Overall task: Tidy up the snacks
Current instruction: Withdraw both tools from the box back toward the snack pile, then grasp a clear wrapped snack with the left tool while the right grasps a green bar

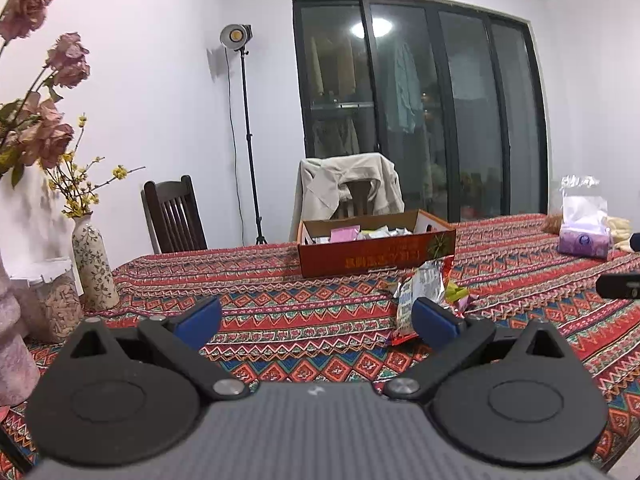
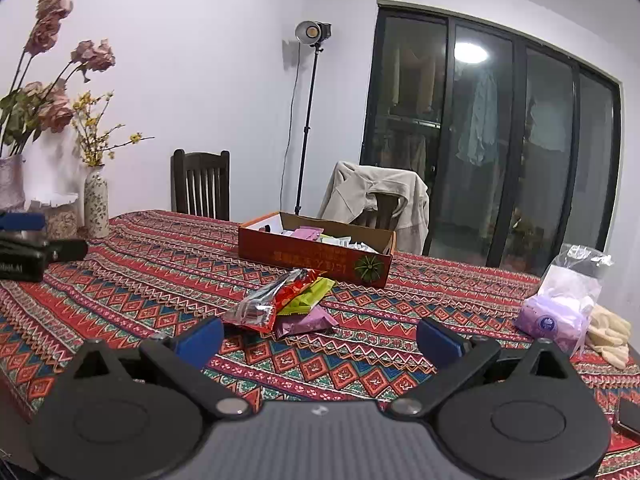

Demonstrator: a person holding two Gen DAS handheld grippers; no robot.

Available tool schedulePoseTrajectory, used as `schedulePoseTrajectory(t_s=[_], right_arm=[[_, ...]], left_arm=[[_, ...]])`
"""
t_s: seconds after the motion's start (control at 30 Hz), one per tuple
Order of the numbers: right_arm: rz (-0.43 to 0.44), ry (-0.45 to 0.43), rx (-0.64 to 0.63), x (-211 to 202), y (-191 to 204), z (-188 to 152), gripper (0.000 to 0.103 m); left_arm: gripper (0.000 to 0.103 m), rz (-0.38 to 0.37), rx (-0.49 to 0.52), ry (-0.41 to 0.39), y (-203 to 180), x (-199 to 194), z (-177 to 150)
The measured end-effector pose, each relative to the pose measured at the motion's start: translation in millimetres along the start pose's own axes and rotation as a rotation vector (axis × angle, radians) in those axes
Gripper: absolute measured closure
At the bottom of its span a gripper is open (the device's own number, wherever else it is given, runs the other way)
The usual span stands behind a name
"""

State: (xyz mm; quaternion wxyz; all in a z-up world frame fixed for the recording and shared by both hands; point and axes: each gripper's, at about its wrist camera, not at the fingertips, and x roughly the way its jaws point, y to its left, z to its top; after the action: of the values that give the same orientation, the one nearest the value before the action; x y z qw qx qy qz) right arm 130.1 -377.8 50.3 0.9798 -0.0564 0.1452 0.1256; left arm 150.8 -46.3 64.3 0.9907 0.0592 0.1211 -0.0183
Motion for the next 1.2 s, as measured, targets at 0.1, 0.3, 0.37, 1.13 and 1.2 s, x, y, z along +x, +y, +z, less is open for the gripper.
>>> schedulePoseTrajectory(t_s=[0.1, 0.3, 0.37, 1.13, 1.2], right_arm=[[-0.001, 0.008, 0.01, 11.0, -5.0, 1.1, 0.0], [0.005, 0.008, 0.06, 39.4, -20.1, 5.9, 0.0], [0.002, 0.008, 0.077, 51.0, -25.2, 7.8, 0.0], [0.002, 0.173, 0.125, 191.0, -27.9, 11.5, 0.001], [0.027, 0.192, 0.142, 209.1, -19.8, 13.2, 0.001]], left_arm=[[0.0, -0.011, -0.015, 0.025, -2.1, 14.4, -0.4], [0.0, -0.093, -0.068, 0.1, -14.5, 61.2, 3.9], [0.0, -0.138, -0.079, 0.116, -23.3, 82.3, 7.5], [0.061, -0.39, -0.351, 0.252, -0.2, 203.8, 4.4], [0.061, -0.34, -0.326, 0.225, 13.3, 192.8, 4.5]])
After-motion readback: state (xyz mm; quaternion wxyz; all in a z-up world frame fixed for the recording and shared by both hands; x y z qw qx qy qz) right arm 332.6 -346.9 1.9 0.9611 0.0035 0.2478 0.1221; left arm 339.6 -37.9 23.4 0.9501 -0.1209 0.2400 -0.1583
